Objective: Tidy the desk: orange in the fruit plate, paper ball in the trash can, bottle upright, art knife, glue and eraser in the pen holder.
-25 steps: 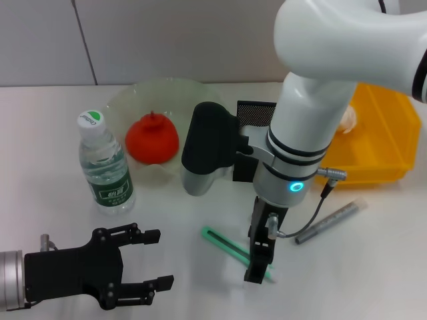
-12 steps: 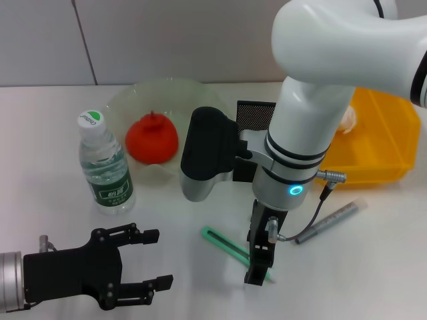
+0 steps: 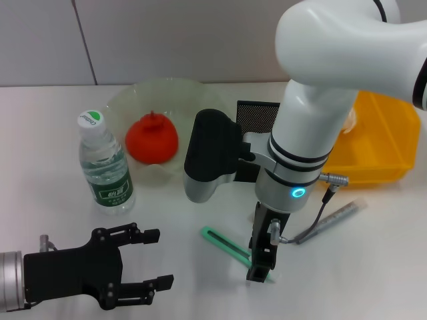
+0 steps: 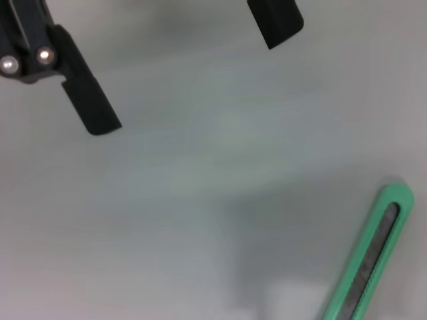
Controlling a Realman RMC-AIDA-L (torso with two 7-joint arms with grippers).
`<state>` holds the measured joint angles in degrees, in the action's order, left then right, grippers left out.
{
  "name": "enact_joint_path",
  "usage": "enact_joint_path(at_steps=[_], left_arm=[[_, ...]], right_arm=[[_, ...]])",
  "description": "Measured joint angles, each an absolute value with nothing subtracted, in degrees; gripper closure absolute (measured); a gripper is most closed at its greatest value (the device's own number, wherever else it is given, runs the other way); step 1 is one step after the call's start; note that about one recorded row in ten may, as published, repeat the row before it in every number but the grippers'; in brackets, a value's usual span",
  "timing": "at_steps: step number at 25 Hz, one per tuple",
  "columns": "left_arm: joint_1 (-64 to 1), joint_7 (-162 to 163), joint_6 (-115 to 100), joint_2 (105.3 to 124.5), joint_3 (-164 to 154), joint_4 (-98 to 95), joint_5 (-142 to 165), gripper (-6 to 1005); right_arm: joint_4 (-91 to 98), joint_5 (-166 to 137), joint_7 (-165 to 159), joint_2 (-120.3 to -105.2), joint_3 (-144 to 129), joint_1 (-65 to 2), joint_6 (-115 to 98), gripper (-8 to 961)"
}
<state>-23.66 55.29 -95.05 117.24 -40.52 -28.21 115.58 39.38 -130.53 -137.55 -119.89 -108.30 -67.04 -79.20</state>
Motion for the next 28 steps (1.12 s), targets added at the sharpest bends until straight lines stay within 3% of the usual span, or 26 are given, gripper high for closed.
enact_joint_path(at_steps=[22,28], left_arm=[[-24.00,55.58,-95.16,117.24,-40.51,-28.56,115.48,201],[-24.00,55.62,-95.19,117.24,-40.52,-28.55,115.47,201]], right_arm=[[39.20,-130.51,-137.65,-119.88,-108.62,-66.42,-79.26,391],[39.20,-130.51,-137.71,-119.88,-108.64,-66.36,-79.35,459]])
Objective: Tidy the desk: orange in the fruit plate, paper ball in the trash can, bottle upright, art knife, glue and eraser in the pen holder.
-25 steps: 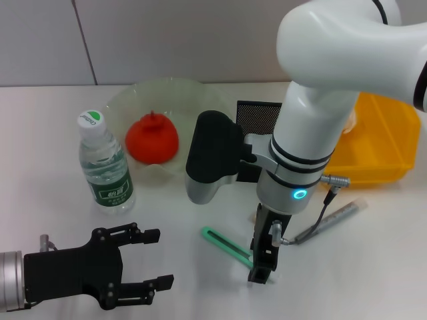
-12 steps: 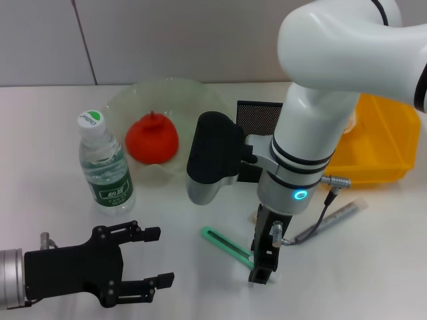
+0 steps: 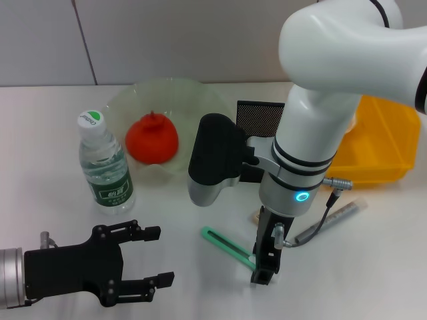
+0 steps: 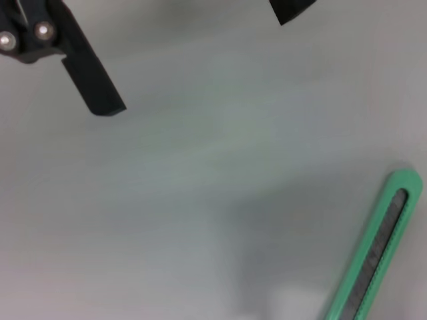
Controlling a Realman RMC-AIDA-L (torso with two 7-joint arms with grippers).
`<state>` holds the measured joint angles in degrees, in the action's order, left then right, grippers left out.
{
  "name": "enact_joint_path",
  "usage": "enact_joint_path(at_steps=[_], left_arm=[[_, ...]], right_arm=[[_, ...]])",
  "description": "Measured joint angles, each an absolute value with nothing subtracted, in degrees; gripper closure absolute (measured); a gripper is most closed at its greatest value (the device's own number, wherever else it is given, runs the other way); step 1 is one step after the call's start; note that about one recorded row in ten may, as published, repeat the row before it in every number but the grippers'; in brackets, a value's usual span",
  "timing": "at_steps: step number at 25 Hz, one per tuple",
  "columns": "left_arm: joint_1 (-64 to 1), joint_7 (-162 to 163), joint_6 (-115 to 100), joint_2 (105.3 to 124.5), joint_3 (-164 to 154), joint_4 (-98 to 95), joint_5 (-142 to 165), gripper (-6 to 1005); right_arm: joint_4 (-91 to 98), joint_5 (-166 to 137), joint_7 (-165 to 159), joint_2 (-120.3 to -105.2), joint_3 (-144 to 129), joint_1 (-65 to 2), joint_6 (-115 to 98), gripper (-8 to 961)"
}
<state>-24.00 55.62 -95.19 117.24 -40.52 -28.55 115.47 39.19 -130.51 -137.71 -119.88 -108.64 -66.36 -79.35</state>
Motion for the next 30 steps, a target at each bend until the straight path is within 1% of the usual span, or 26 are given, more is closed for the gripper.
enact_joint_path(at_steps=[5,30], left_arm=[[-23.99,55.63,-95.19,117.24,-40.52,-28.47,115.18,201],[-24.00,55.21,-95.20,117.24,-40.52,-28.36,114.95,201]], right_arm=[[39.20,-130.51,-137.79,-119.88,-108.63,-66.35,-79.40,515],[38.69,-130.48,-138.06,-119.88,-109.56,-65.79,-79.52,546]])
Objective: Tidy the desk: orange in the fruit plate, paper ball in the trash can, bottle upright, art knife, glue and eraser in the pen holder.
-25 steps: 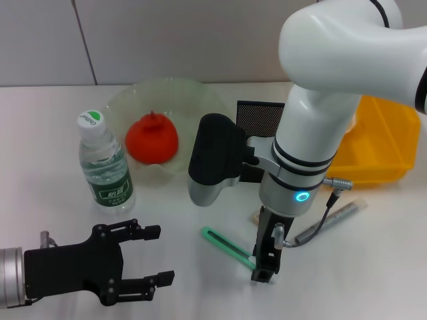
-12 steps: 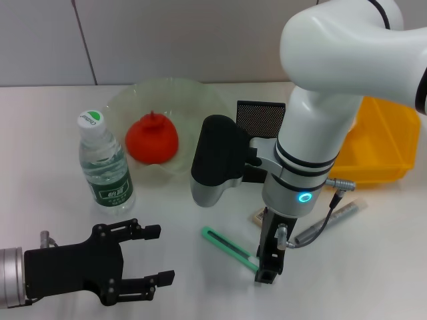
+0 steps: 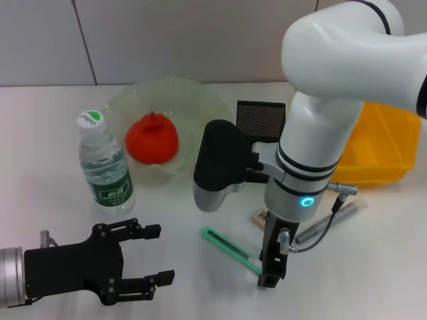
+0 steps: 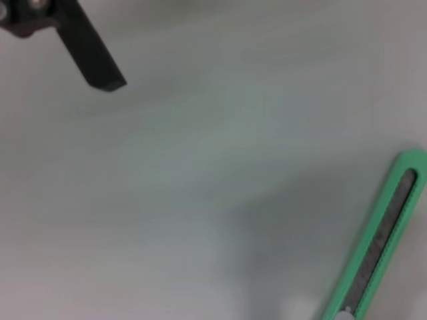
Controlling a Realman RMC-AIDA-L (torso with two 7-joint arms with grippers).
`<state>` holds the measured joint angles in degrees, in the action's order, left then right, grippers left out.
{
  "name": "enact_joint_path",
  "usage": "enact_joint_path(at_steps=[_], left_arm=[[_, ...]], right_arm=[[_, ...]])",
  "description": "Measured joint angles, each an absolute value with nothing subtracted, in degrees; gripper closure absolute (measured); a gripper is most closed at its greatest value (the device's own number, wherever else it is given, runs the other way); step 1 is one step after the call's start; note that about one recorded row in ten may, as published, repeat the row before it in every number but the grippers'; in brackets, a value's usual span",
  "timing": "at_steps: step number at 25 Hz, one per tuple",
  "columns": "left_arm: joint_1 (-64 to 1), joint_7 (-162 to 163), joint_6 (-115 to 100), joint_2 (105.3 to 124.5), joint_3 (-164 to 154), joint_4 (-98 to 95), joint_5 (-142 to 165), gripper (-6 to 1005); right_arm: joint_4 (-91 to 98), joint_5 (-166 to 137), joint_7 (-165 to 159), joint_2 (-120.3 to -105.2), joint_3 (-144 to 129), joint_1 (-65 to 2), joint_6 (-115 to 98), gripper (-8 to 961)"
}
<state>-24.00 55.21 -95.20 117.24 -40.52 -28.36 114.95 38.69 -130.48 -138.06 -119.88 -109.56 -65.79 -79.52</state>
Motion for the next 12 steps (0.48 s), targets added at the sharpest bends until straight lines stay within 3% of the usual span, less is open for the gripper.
enact_joint_path(at_steps=[12], left_arm=[[-24.00,55.19,-95.36,117.24,-40.52,-28.43,114.96,201]], right_arm=[[38.72,-130.43,-138.63,-119.88,-110.17,-65.63,-79.16,568]])
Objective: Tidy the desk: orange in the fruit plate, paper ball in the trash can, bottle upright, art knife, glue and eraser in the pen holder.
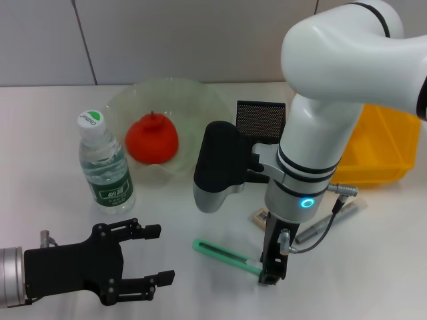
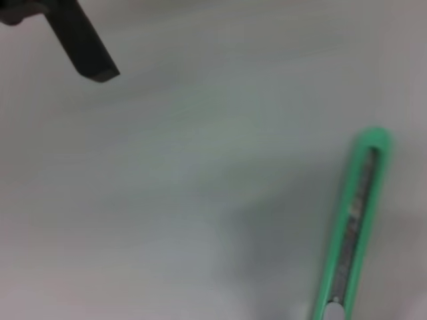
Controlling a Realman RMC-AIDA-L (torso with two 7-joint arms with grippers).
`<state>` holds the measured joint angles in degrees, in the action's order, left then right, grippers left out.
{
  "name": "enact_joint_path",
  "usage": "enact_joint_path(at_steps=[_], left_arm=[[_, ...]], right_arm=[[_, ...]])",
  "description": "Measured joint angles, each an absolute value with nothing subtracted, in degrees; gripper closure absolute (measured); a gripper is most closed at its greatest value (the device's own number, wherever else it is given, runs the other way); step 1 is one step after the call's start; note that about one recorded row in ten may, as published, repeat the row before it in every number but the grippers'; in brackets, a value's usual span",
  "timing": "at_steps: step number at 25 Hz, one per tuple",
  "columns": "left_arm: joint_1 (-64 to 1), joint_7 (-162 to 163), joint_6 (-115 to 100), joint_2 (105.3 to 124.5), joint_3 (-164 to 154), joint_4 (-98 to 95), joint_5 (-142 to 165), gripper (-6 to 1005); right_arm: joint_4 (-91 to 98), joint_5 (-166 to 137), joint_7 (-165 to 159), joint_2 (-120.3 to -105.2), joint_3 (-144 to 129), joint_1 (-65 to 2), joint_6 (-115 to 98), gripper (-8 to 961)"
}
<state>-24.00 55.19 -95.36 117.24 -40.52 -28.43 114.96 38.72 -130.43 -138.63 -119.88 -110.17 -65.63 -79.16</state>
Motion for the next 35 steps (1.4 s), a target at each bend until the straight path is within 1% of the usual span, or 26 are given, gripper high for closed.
enact_joint_path(at_steps=[4,9,15,18,23,26,28,29,30,33,34,35], left_arm=[[-24.00,55.19,-95.36,117.24,-40.52,-28.51,114.96,201],[-24.04,55.19,-95.36,117.24,-40.52,-28.52,114.96,201],[-24.08,55.19,-95.36,117.24,-40.52,-28.51,114.96,201],[-24.08,55.19,-95.37,117.24,-40.52,-28.55,114.96,201],[-24.08,55.19,-95.36,117.24,-40.52,-28.64,114.90,201],[-24.09,55.19,-95.36,117.24,-40.52,-28.72,114.87,201],[-24.13,55.19,-95.37,117.24,-40.52,-28.75,114.86,201],[-24.13,55.19,-95.37,117.24,-40.52,-28.75,114.86,201],[-24.13,55.19,-95.37,117.24,-40.52,-28.75,114.86,201],[-24.16,55.19,-95.37,117.24,-40.27,-28.73,114.51,201],[-24.13,55.15,-95.39,117.24,-39.98,-28.67,114.01,201],[-24.13,55.15,-95.39,117.24,-39.98,-28.67,114.01,201]], right_arm=[[38.71,-130.49,-138.93,-119.88,-110.22,-65.57,-79.16,575],[38.89,-130.76,-139.21,-119.88,-110.22,-65.56,-79.20,653],[38.99,-130.81,-139.22,-119.88,-110.42,-65.56,-79.42,654],[39.00,-130.89,-139.22,-119.88,-110.70,-65.57,-79.52,689],[39.06,-130.92,-139.22,-119.88,-110.72,-65.59,-79.59,784],[39.80,-130.95,-139.22,-119.80,-110.23,-65.38,-79.62,784],[41.65,-131.21,-139.21,-119.49,-109.35,-64.41,-79.89,783],[44.53,-133.02,-139.06,-119.26,-107.32,-62.68,-80.70,783],[44.53,-133.02,-139.06,-119.26,-107.32,-62.68,-80.70,783],[50.11,-138.58,-137.70,-119.32,-101.62,-58.85,-83.01,783],[53.55,-140.41,-135.68,-119.41,-97.22,-56.34,-84.64,782],[53.55,-140.41,-135.68,-119.41,-97.22,-56.34,-84.64,782]])
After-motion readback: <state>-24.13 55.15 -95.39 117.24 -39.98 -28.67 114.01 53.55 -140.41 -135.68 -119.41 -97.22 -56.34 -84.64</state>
